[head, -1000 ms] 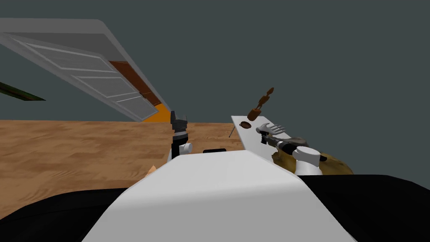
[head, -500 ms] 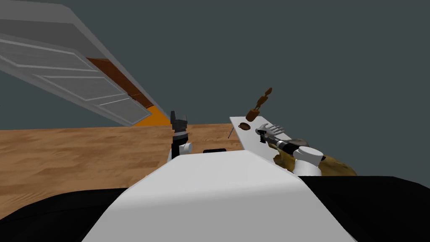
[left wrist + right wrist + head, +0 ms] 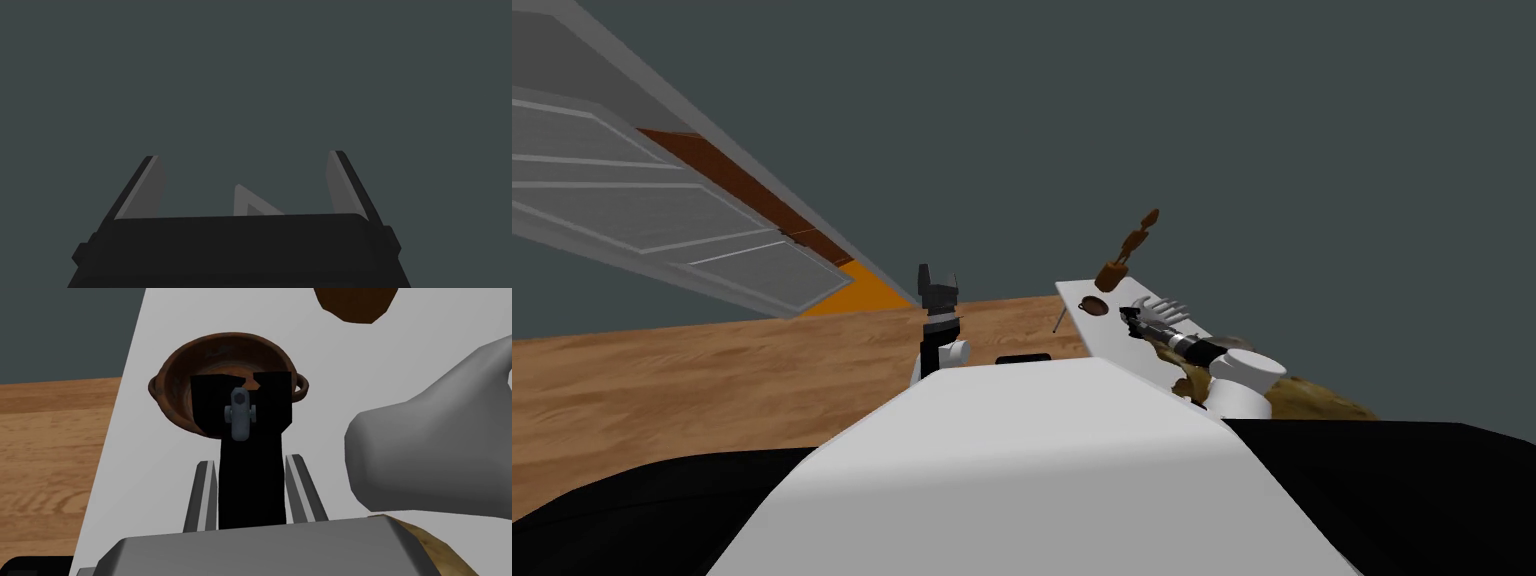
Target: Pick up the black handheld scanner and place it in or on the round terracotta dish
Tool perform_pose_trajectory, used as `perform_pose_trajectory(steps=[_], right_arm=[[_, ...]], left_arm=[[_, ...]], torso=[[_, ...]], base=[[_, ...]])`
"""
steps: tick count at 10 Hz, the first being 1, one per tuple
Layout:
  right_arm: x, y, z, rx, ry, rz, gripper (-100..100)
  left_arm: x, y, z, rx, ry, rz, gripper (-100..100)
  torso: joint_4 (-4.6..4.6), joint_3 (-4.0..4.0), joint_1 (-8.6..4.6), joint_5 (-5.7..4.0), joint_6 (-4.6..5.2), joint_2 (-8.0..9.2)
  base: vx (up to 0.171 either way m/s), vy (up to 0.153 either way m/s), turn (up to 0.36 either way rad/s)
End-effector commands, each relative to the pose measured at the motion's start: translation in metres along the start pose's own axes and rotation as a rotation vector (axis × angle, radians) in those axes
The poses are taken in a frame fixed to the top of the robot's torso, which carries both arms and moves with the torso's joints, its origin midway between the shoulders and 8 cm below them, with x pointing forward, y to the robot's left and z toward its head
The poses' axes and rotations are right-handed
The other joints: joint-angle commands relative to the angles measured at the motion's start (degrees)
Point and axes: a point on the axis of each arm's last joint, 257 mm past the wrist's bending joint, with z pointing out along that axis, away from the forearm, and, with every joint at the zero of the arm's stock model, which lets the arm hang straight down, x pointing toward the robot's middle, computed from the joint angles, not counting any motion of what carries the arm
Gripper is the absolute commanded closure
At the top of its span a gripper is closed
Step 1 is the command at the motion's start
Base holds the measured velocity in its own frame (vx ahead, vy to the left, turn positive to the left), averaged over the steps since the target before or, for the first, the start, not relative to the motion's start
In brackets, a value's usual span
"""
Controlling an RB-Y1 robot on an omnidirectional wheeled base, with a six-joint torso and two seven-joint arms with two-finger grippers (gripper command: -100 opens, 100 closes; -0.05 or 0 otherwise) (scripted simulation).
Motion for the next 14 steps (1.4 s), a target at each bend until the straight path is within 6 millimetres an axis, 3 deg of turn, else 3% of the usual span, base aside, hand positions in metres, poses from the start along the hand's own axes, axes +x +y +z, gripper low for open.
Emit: perform_pose_trajectory(steps=[1,6,11,13,14], right_arm=[[0.008,-0.011,0.002,0.042,0.035,-0.025,100],[0.018,-0.037,0.003,0.133,0.09,-0.067,100],[0.036,-0.077,0.004,0.256,0.204,-0.142,100],[0.039,-0.086,0.004,0.283,0.23,-0.158,100],[0.038,-0.081,0.004,0.274,0.22,-0.152,100]], left_arm=[[0.0,0.0,0.0,0.0,0.0,0.0,0],[0.0,0.0,0.0,0.0,0.0,0.0,0],[0.0,0.0,0.0,0.0,0.0,0.0,0],[0.0,0.0,0.0,0.0,0.0,0.0,0],[0.0,0.0,0.0,0.0,0.0,0.0,0]], torso=[[0.0,0.0,0.0,0.0,0.0,0.0],[0.04,0.07,0.05,0.06,0.03,0.1],[0.02,-0.06,0.24,0.17,-0.04,-0.14],[0.11,0.16,0.12,0.12,-0.03,0.23],[0.16,0.24,0.1,0.13,0.01,0.35]], base=[[0.181,-0.005,-0.18],[0.142,0.008,-0.096],[0.187,0.019,-0.143],[0.098,0.019,-0.066],[0.044,0.007,-0.009]])
